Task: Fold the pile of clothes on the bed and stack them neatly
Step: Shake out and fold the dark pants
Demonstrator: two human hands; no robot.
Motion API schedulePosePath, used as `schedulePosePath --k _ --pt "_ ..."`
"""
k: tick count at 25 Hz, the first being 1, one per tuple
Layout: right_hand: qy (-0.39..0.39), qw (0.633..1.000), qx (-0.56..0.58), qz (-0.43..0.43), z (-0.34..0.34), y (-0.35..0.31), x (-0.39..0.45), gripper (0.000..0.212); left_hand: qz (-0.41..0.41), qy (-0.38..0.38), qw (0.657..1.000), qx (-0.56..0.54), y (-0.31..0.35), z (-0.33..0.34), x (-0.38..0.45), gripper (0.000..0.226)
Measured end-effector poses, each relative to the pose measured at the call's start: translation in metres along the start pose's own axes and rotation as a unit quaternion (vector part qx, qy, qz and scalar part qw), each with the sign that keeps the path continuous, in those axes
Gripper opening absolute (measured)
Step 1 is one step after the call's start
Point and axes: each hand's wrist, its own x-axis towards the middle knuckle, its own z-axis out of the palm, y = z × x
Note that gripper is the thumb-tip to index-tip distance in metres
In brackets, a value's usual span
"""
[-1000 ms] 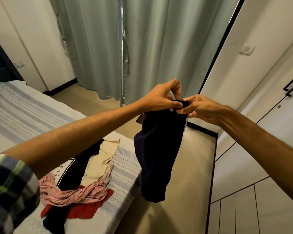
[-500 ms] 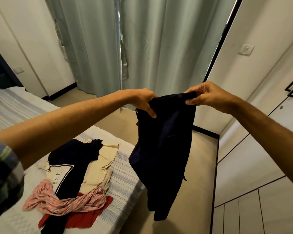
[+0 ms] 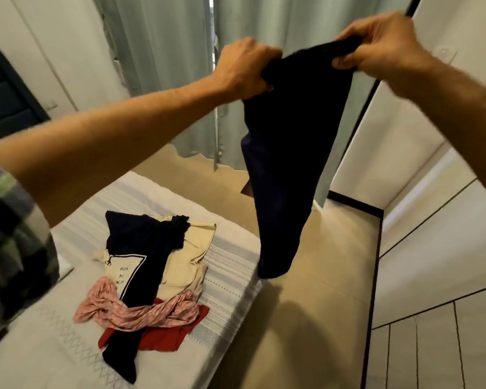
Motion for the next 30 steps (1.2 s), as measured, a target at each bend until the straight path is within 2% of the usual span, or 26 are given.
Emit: schedulePosePath --k 3,6,10,13,15,17,19,21,26,30 --pt "-0.016 0.998 0.022 -0.061 0.031 -0.068 -0.017 0.035 -0.010 0.044 0.999 -0.015 -0.047 -0.047 -0.063 0.026" --pt "-0.053 0.994 0.049 -0.083 0.082 -0.124 -0.057 0.037 -0.005 0.052 0.998 -0.020 -0.089 -0.061 -0.144 0.024" --pt "-0.138 0.984 0.056 -0.095 0.222 -0.189 -0.171 0.030 0.003 0.042 0.999 -0.034 -0.138 -0.052 -0.326 0.023" --pt "-0.197 0.970 0.073 -0.126 0.352 -0.207 -0.290 0.025 0.014 0.029 0.999 -0.007 -0.163 -0.015 -0.485 0.011" --pt "-0.256 0.956 0.057 -0.135 0.449 -0.212 -0.383 0.025 0.038 -0.012 0.999 0.009 -0.176 0.023 -0.607 0.013" --pt "-0.346 0.930 0.043 -0.116 0.549 -0.212 -0.478 0.028 0.040 -0.090 0.995 0.015 -0.186 0.070 -0.739 0.021" --pt "-0.404 0.910 0.046 -0.086 0.641 -0.213 -0.574 0.029 0.006 -0.163 0.986 0.025 -0.186 0.114 -0.872 0.029" --pt "-0.454 0.887 0.060 -0.059 0.712 -0.220 -0.662 0.029 -0.036 -0.201 0.979 0.021 -0.181 0.141 -0.982 0.032" --pt "-0.512 0.856 0.075 -0.023 0.822 -0.242 -0.827 0.022 -0.112 -0.266 0.957 0.037 -0.156 0.176 -1.158 0.049" --pt "-0.563 0.818 0.117 -0.001 0.849 -0.240 -0.880 0.023 -0.217 -0.311 0.925 0.032 -0.136 0.197 -1.240 0.069"
